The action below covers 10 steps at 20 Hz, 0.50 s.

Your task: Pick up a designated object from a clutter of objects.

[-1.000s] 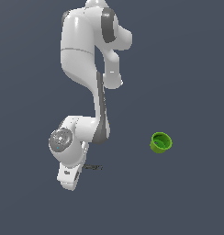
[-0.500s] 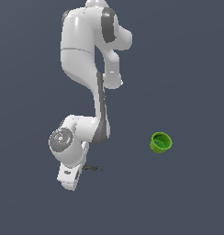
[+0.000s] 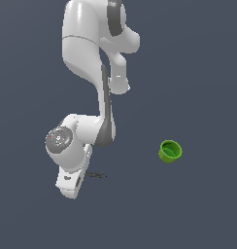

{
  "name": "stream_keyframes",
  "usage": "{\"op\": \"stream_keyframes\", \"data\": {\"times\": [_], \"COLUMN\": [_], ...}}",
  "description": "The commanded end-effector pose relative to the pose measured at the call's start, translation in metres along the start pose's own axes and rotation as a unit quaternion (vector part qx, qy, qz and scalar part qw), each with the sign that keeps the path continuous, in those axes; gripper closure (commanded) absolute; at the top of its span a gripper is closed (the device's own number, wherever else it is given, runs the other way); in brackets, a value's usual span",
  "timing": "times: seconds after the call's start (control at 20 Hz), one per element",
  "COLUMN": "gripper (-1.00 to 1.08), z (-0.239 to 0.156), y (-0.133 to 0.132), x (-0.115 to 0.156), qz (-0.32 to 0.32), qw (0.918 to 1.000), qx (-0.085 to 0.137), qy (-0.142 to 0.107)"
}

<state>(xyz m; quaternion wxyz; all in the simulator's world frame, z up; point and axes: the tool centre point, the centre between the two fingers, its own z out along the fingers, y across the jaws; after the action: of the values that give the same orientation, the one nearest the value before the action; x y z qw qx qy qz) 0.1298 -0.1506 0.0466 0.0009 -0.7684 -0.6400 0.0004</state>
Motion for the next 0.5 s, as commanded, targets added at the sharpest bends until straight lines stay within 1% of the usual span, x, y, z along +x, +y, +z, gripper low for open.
{"op": "stream_keyframes", "data": {"times": [0.0,0.2,0.45], "gripper": [1.08,1.08,1.08], "z": [-0.019,-0.059,-0.118], "y": [-0.002,-0.006,-0.012], "x": [-0.002,-0.006,-0.012], "qz": [0.000,0.000,0.000], "qw": [1.0000,1.0000,1.0000], "qx": [-0.001,-0.001,-0.001], "qy": [0.000,0.000,-0.001]}}
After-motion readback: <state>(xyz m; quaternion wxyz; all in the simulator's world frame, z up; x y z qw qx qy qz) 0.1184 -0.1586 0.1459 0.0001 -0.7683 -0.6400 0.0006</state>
